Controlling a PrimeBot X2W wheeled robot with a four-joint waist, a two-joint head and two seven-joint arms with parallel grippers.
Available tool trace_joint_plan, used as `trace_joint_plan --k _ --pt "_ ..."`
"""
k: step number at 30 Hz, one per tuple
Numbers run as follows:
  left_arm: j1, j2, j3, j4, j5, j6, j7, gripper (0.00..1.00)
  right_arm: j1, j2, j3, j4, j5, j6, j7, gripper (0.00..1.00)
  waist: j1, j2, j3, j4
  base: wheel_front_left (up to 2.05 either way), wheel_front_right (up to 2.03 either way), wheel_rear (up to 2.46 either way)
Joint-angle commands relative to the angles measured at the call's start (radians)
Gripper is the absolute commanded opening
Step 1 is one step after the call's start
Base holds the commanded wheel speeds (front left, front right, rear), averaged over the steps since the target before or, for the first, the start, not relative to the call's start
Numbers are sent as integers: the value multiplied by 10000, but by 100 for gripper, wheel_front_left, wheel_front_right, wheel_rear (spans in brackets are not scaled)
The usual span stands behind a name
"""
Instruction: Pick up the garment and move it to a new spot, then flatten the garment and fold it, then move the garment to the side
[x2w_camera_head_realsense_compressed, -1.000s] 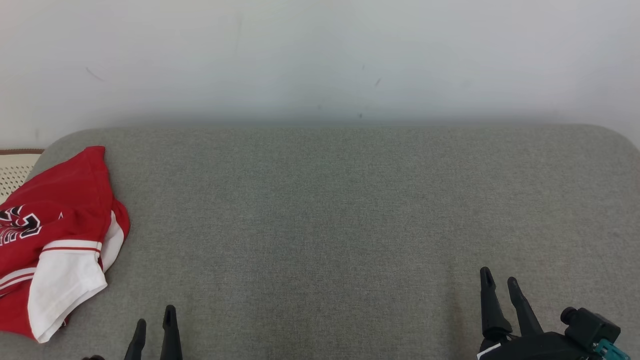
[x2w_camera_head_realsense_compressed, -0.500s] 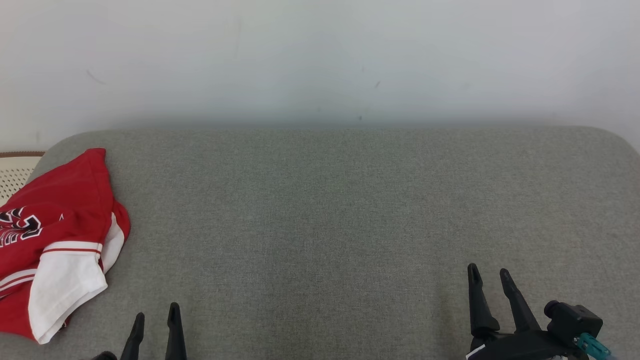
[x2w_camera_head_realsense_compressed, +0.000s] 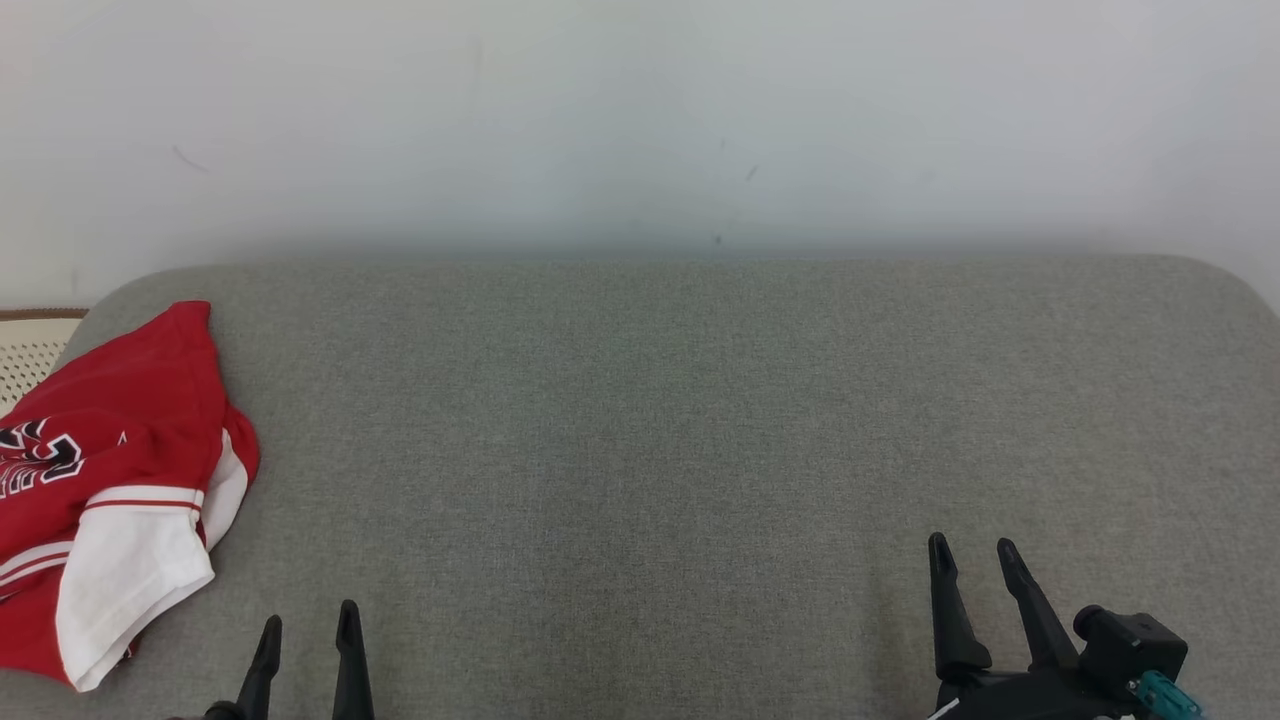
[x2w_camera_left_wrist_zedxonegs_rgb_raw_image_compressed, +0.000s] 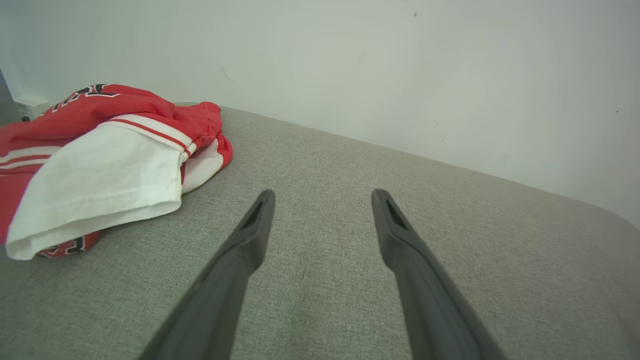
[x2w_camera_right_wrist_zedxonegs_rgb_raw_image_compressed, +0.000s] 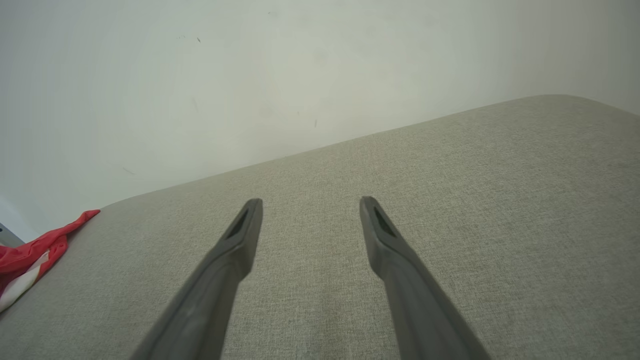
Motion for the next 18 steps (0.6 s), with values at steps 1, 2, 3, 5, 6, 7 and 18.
trace_joint_plan --k 1,2,3,5,6,7,18 --pt "53 79 3 -107 246 52 -118 100 -148 -4 0 10 -202 5 -89 100 0 0 -8 -6 0 0 0" --pt "68 60 22 -103 254 43 -134 100 -154 -1 -3 49 -184 5 -113 100 0 0 -12 -9 0 0 0" --pt "79 52 35 -94 313 37 -157 100 -168 2 -2 81 -173 5 -128 100 0 0 -16 -13 0 0 0" --pt "82 42 29 -105 371 -32 -207 100 -188 5 24 132 -242 6 -173 100 0 0 -22 -21 0 0 0" --pt "94 40 45 -91 435 -53 -229 100 -183 5 24 154 -236 6 -195 100 0 0 -26 -24 0 0 0" --pt "117 37 50 -43 478 -80 -250 100 -182 7 35 172 -270 6 -190 100 0 0 -30 -26 0 0 0" --pt "92 100 44 246 1129 -133 -468 100 -168 12 128 233 -577 6 -54 100 0 0 -99 -36 0 0 0"
